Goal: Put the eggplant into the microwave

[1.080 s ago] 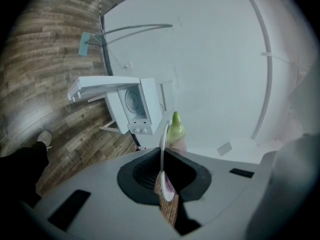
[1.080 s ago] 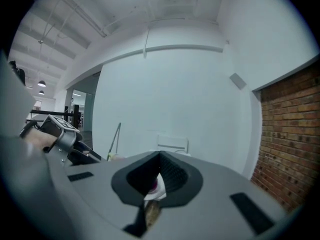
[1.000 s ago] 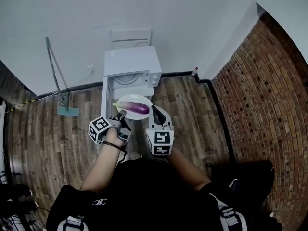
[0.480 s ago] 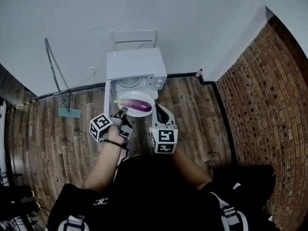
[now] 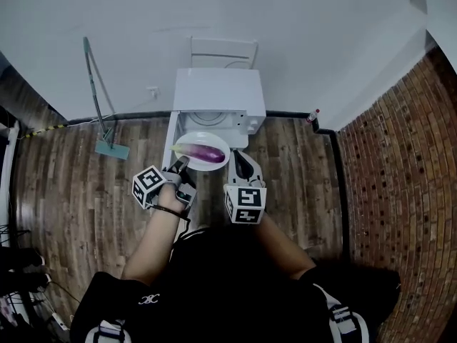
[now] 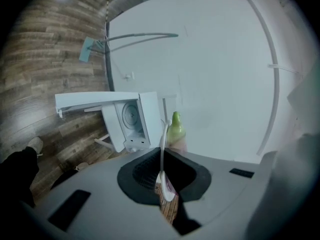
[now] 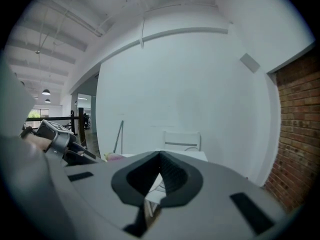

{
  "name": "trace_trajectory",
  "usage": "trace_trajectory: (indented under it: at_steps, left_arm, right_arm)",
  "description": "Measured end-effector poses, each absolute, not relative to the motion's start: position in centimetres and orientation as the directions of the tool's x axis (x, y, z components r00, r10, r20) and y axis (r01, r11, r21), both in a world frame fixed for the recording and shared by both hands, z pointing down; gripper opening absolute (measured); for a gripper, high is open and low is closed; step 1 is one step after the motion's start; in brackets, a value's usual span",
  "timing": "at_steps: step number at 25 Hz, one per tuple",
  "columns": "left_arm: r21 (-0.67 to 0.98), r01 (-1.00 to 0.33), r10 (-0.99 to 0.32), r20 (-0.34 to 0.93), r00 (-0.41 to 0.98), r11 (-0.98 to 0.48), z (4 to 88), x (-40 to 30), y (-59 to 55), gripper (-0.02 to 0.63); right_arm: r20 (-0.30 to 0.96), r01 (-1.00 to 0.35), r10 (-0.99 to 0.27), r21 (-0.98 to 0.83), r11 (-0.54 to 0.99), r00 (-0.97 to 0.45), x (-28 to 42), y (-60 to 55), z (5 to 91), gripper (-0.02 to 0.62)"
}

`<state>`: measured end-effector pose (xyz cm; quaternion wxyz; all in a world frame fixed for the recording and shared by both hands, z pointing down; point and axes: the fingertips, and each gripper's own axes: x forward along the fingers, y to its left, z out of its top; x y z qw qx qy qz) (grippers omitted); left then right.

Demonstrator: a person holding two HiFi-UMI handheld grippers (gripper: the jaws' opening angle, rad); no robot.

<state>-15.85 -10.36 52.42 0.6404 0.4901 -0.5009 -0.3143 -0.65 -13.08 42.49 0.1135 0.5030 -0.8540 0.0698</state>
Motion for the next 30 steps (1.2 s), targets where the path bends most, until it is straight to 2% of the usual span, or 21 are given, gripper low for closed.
trace_trajectory:
  at_steps: [8,18,23,30]
  left_arm:
    - [0.935,-0.067,-0.914,0.355,0.197,0.348,53.8,-15.2,-13.3,0.017]
    - [0.946,0.008,-0.946,0.325,-0.007,0.325,56.3,-12.9,-18.1,0.017]
    - [0.943,0.100,-0.935,0.329,-0.130,0.318,59.3,-12.6,-18.7,0.017]
    - [0.927,0.108,-0.910,0.373,-0.183,0.359,66.4,-14.1,-18.7,0.017]
  right_arm:
    - [0.286,-0.810,-0.771,-0.030,0.586,-0.569,-0.6,-18.5,43.5,0.008]
    - [0.317,-0.626,-0.595,0.005,0.780,-0.739,-0.4,-27.8,44.7,0.008]
    - [0.362,-0.497,-0.466,0.008,0.868,-0.808,-1.6,-30.2,47.2,0.008]
    - [0.385,-0.379,-0.346,-0.011,0.925,-0.856,-4.5,-30.4,52.5,0.008]
